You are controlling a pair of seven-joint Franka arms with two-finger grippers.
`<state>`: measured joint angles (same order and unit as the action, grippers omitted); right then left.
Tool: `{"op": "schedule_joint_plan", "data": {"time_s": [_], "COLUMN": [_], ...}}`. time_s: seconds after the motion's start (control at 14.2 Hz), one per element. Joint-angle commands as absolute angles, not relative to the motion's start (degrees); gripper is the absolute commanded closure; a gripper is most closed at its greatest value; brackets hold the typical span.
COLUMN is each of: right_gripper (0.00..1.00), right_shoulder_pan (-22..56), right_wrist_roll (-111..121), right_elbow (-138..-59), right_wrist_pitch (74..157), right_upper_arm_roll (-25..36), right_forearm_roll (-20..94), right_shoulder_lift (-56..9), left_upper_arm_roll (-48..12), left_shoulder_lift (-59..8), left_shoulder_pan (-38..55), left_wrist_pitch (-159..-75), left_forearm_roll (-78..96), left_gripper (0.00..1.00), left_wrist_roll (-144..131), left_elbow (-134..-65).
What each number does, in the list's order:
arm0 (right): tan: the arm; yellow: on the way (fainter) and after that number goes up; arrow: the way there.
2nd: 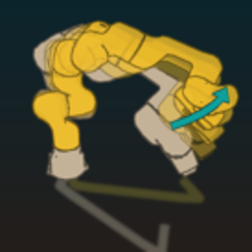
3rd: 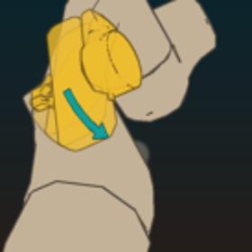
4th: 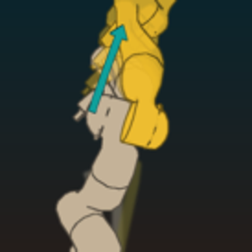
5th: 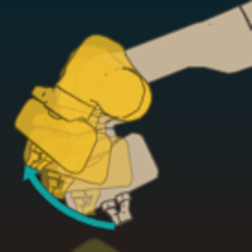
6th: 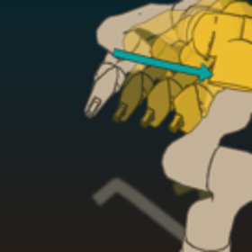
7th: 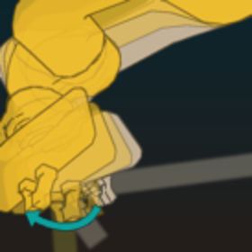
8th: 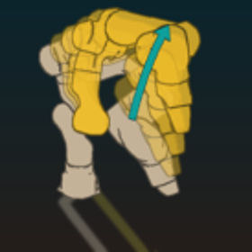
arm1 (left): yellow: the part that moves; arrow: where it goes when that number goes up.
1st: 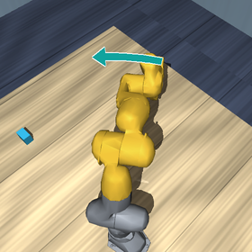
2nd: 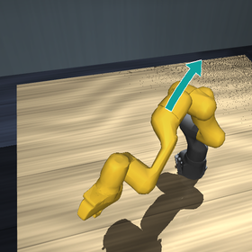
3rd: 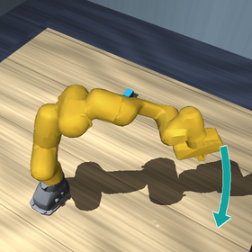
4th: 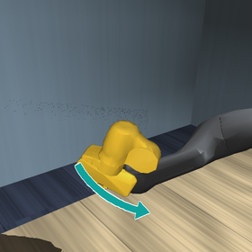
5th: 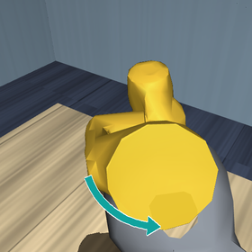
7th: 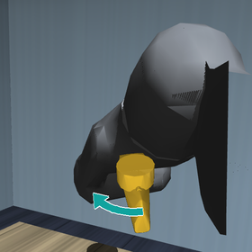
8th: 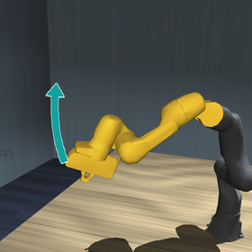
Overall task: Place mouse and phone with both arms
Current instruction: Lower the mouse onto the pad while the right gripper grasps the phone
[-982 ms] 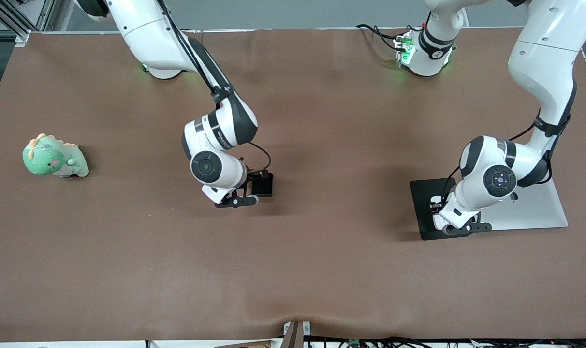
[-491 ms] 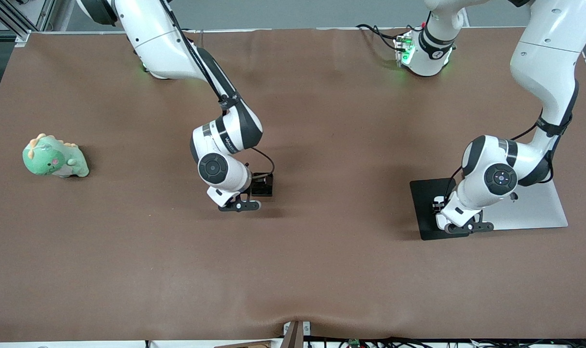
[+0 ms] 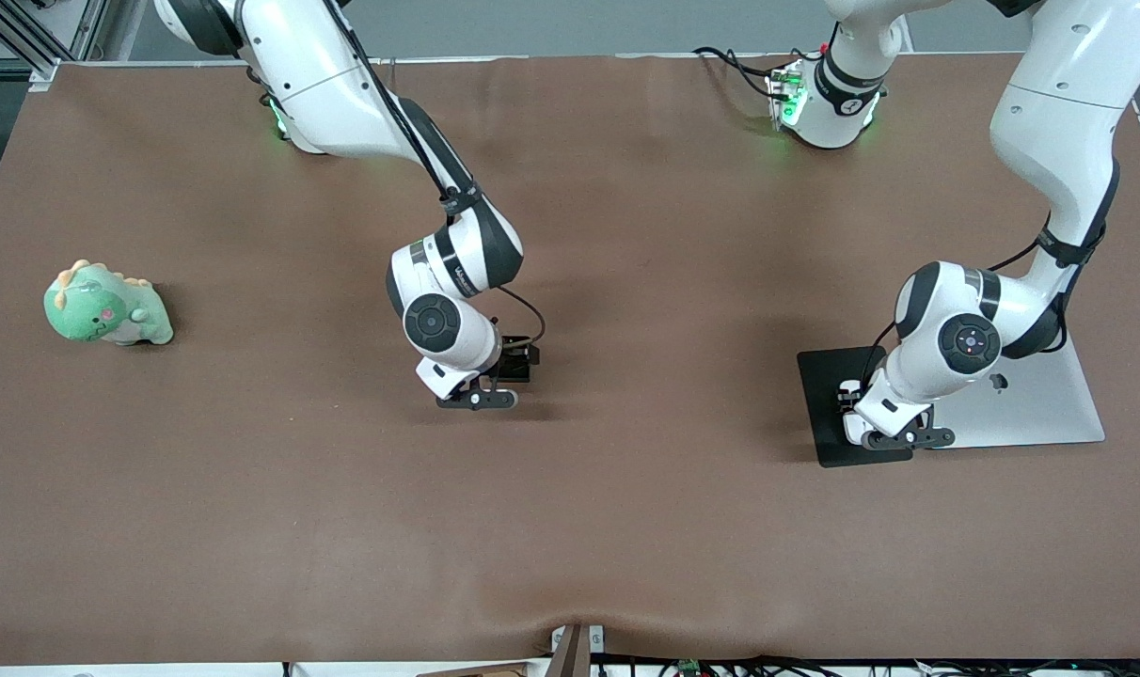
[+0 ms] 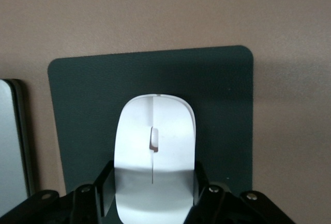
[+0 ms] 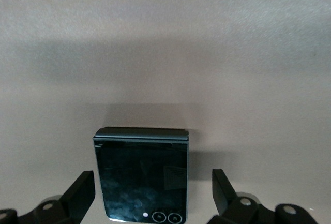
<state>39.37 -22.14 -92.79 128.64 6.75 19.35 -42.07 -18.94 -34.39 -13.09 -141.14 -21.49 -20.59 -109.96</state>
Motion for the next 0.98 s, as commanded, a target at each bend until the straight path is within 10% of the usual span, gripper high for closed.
{"op": "schedule_joint_plan", "data": {"time_s": [0.0,0.49,0.56,0.63,0.7,0.91], "right_gripper": [0.0,0.0,0.2,0.72,1.0,1.0], "right_shoulder_pan": [40.6,42.18,42.19,41.93,41.14,40.87], "right_wrist_roll": [-24.25,-25.75,-26.1,-26.54,-27.24,-27.86], "right_elbow": [-92.37,-92.46,-92.55,-92.29,-91.85,-91.41], "right_wrist_pitch": [130.68,133.76,134.12,133.69,132.64,129.56], "right_upper_arm_roll": [7.21,7.38,7.38,7.38,7.21,7.38], "right_forearm_roll": [20.66,20.39,20.13,20.3,20.65,20.48], "right_shoulder_lift": [-43.33,-44.74,-44.82,-44.82,-44.74,-44.13], "left_upper_arm_roll": [-19.42,-19.34,-19.34,-19.34,-19.34,-19.25], "left_shoulder_lift": [-34.36,-34.1,-34.1,-34.01,-34.01,-34.1], "left_shoulder_pan": [-13.97,-13.97,-13.97,-13.97,-13.97,-13.97], "left_wrist_pitch": [-142.73,-143.17,-143.17,-143.09,-143.09,-143.17], "left_forearm_roll": [-23.47,-23.47,-23.47,-23.47,-23.47,-23.64], "left_gripper": [0.65,0.64,0.64,0.64,0.64,0.64], "left_wrist_roll": [-20.48,-20.39,-20.39,-20.22,-20.21,-20.13], "left_elbow": [-110.83,-111.18,-111.18,-111.18,-111.27,-111.8]}}
